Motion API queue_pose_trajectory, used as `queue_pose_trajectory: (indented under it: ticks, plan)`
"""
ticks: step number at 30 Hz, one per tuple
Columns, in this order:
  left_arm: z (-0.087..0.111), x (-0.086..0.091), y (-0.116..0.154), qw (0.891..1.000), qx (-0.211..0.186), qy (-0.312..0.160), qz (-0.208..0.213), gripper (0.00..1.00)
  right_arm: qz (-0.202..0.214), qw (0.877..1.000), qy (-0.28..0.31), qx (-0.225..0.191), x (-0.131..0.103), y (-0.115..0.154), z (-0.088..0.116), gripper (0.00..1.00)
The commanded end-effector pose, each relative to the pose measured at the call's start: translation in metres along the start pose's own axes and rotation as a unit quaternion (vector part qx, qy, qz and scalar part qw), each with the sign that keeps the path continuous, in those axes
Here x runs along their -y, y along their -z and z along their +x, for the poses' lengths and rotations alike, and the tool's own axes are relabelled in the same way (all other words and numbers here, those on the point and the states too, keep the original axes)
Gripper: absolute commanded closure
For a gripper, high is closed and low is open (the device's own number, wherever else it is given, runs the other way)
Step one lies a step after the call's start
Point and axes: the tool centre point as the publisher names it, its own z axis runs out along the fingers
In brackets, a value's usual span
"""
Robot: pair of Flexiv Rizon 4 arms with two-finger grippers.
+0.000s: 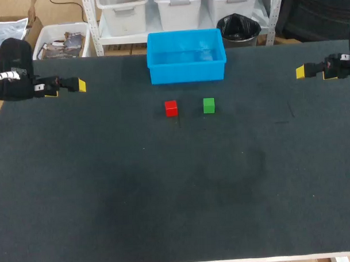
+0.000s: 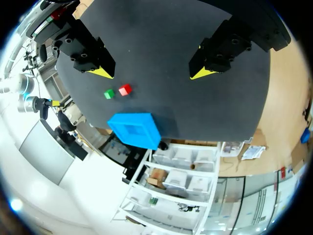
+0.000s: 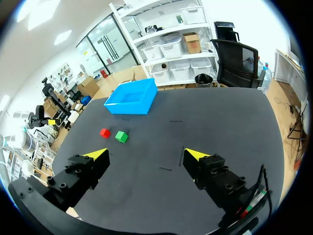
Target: Use the left arm to pick the red cube and place it into the blue plastic box first, then use the right arm to grasp the green cube and put it into the same blue plastic box after the first action is fully finished.
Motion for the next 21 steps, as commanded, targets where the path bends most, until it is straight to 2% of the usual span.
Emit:
queue_pose_trajectory:
  ticks: [1,21]
  plan:
    - [-0.0012,0.002,-0.0001,1.0,-0.003,0.001,-0.004,0.0,0.004,1.0,-0.001,-0.001,-0.0016,0.0008,-0.0003,0.0]
    - [-0.0029,0.0036,-0.0013,1.0,-0.002,0.002,-0.003,0.0,0.004,1.0,-0.001,-0.001,-0.0016,0.0008,-0.0003,0.0]
